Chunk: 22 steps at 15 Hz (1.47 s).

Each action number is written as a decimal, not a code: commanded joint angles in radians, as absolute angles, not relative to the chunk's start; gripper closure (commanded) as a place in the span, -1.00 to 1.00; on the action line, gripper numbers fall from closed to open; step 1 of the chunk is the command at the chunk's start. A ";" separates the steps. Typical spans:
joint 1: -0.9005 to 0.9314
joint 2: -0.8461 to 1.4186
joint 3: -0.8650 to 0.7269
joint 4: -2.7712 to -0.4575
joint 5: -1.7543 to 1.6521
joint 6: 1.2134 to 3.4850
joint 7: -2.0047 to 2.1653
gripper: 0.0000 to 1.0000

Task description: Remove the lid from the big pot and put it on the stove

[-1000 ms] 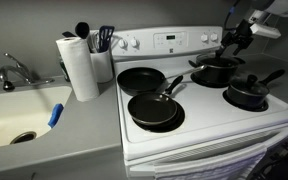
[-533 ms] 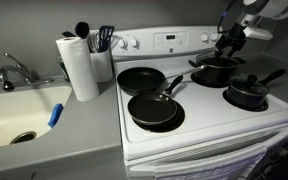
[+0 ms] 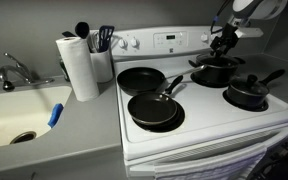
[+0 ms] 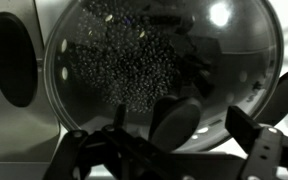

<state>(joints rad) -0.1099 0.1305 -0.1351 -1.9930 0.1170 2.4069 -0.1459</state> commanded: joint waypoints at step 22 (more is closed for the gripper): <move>-0.084 0.190 -0.154 -1.894 0.077 2.302 0.506 -1.00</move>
<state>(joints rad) -0.0741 0.1930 -0.1596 -1.9042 0.0426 2.3651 0.5116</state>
